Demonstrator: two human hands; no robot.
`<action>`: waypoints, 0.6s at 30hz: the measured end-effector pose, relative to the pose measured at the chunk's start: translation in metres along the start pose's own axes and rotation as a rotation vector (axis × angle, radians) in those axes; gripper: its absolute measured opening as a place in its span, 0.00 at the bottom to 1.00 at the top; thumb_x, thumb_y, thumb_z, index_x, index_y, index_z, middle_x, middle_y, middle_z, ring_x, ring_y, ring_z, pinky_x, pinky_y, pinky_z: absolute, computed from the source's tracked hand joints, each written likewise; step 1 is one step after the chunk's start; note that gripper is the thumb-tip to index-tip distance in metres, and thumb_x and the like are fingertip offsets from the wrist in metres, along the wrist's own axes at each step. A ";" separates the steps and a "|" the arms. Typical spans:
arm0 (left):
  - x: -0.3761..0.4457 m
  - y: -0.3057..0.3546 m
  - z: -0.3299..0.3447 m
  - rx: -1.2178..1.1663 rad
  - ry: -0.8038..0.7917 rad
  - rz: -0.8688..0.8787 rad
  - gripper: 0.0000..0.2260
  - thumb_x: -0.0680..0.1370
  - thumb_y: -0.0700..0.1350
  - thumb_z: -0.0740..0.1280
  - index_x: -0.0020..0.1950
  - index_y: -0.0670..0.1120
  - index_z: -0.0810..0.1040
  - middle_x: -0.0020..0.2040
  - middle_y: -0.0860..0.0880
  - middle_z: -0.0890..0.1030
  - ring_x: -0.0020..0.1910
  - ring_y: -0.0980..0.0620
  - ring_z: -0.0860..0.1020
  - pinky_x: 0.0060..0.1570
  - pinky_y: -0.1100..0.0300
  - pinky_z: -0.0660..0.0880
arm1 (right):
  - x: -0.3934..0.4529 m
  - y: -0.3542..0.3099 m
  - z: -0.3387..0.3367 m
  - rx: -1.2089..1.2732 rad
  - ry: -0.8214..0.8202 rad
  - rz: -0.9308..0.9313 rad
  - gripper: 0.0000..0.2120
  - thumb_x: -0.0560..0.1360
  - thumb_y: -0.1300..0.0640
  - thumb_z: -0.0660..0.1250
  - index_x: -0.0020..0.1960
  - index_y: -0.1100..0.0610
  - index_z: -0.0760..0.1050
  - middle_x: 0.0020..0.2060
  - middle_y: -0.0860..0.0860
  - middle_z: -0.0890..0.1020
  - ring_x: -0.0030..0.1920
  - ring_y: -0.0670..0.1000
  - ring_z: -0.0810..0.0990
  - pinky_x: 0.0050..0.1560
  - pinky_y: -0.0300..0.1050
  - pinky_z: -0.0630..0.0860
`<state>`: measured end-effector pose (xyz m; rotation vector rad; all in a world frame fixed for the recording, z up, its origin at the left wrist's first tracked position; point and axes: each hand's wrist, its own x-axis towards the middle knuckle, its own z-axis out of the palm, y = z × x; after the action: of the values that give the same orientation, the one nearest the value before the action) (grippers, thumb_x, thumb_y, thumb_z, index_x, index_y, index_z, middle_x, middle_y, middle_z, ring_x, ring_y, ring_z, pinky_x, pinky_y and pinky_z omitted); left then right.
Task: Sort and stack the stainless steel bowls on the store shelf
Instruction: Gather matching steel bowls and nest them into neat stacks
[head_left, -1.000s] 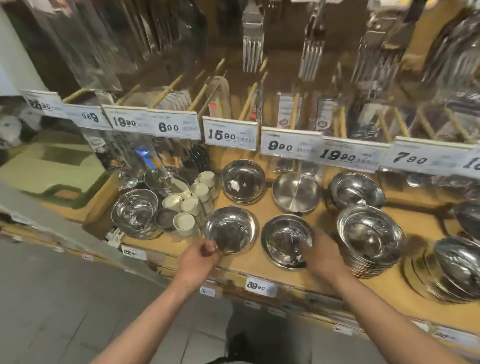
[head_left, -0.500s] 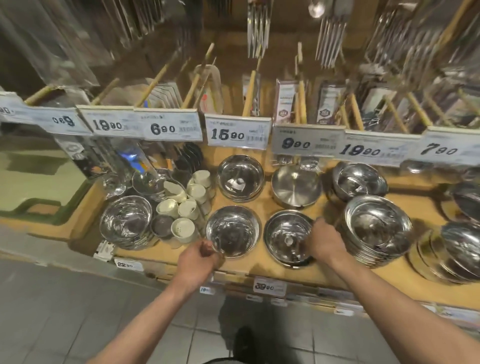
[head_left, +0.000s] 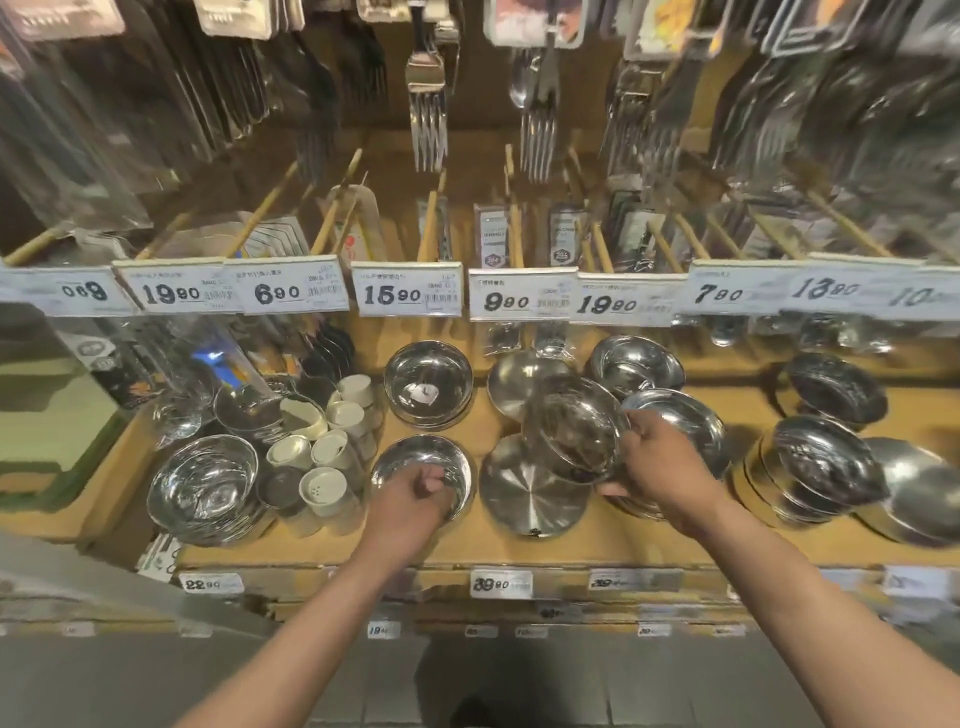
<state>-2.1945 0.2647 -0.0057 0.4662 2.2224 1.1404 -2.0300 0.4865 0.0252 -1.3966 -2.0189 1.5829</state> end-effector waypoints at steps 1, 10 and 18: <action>0.000 0.007 0.006 0.004 -0.030 0.031 0.05 0.79 0.40 0.67 0.52 0.48 0.79 0.46 0.52 0.83 0.41 0.55 0.80 0.43 0.60 0.77 | -0.005 0.000 -0.011 0.094 -0.006 0.020 0.14 0.82 0.64 0.57 0.63 0.54 0.74 0.51 0.58 0.83 0.36 0.57 0.88 0.35 0.50 0.85; 0.011 0.055 0.073 0.229 -0.146 0.126 0.06 0.79 0.37 0.64 0.44 0.43 0.78 0.44 0.49 0.79 0.44 0.49 0.76 0.36 0.63 0.71 | -0.061 0.036 -0.120 0.300 0.195 0.021 0.16 0.78 0.70 0.65 0.61 0.55 0.79 0.44 0.50 0.88 0.42 0.54 0.88 0.38 0.49 0.86; -0.002 0.034 0.108 0.632 -0.097 0.067 0.17 0.81 0.44 0.61 0.67 0.38 0.73 0.66 0.37 0.75 0.56 0.39 0.77 0.60 0.47 0.76 | -0.090 0.072 -0.158 0.376 0.307 0.124 0.18 0.78 0.73 0.64 0.67 0.63 0.74 0.52 0.61 0.85 0.36 0.53 0.87 0.35 0.46 0.85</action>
<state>-2.1215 0.3492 -0.0267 0.8329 2.4640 0.4047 -1.8399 0.5152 0.0596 -1.5227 -1.4021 1.5775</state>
